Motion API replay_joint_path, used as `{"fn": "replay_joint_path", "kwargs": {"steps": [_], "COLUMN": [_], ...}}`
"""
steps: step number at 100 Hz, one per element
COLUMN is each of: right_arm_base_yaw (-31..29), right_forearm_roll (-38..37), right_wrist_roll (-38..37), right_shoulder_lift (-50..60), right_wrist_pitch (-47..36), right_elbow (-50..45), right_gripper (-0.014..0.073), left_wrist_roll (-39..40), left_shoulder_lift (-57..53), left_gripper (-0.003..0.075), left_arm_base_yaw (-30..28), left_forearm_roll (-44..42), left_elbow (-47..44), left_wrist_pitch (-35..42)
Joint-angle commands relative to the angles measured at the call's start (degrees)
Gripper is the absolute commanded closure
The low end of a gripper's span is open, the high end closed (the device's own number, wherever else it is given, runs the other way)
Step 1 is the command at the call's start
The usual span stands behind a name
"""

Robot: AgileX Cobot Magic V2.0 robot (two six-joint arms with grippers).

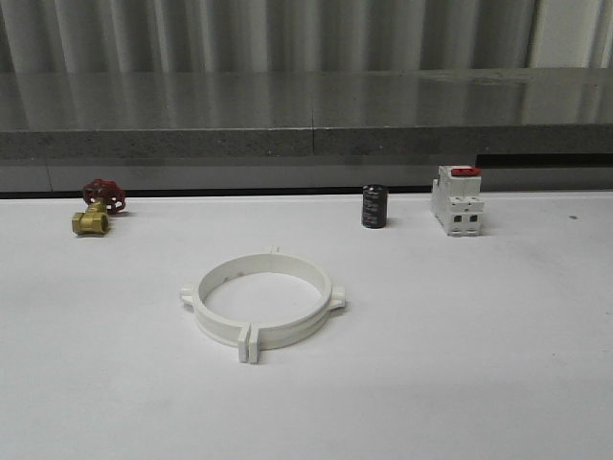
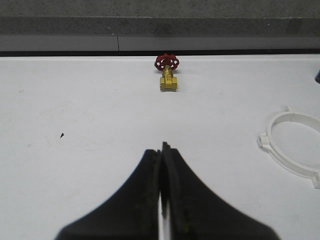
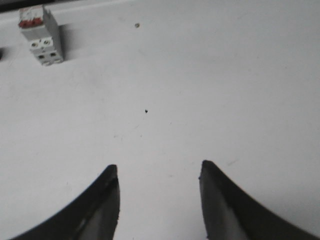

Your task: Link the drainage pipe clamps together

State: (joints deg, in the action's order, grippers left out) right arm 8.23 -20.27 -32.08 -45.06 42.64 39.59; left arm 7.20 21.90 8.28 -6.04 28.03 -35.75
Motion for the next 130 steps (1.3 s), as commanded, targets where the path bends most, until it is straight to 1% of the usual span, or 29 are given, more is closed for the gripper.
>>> {"fn": "replay_joint_path", "kwargs": {"steps": [1, 8, 15, 38, 42, 109, 114, 121, 130], "right_arm_base_yaw": [0.10, 0.08, 0.08, 0.08, 0.08, 0.08, 0.08, 0.08, 0.08], "right_forearm_roll": [3.35, 5.84, 7.51, 7.51, 7.51, 7.51, 7.51, 7.51, 7.61], "right_wrist_roll": [6.38, 9.74, 11.38, 11.39, 11.39, 11.39, 11.39, 11.39, 11.39], "right_shoulder_lift": [3.75, 5.91, 7.30, 7.73, 7.73, 7.73, 7.89, 8.97, 11.44], "right_wrist_pitch": [-2.55, -2.55, -2.60, -3.81, -4.00, -4.05, -5.08, -8.82, -16.22], "right_elbow": [-1.17, -2.62, -3.26, -3.26, -3.26, -3.69, -4.50, -6.34, -9.95], "right_gripper": [0.0289, 0.0363, 0.0434, 0.0668, 0.0657, 0.0661, 0.0661, 0.0661, 0.0661], "left_wrist_roll": [0.02, 0.02, 0.02, 0.02, 0.02, 0.02, 0.02, 0.02, 0.02], "left_shoulder_lift": [0.46, 0.46, 0.46, 0.46, 0.46, 0.46, 0.46, 0.46, 0.46], "left_gripper": [0.0741, 0.0741, 0.0741, 0.0741, 0.0741, 0.0741, 0.0741, 0.0741, 0.0741], "left_arm_base_yaw": [-0.03, -0.03, -0.03, -0.03, -0.03, -0.03, -0.03, -0.03, -0.03], "left_forearm_roll": [0.20, 0.20, 0.20, 0.20, 0.20, 0.20, 0.20, 0.20, 0.20], "left_elbow": [1.58, 1.58, 1.58, 1.58, 1.58, 1.58, 1.58, 1.58, 1.58], "left_wrist_pitch": [4.25, 4.25, 4.25, 4.25, 4.25, 4.25, 4.25, 4.25, 4.25]}}
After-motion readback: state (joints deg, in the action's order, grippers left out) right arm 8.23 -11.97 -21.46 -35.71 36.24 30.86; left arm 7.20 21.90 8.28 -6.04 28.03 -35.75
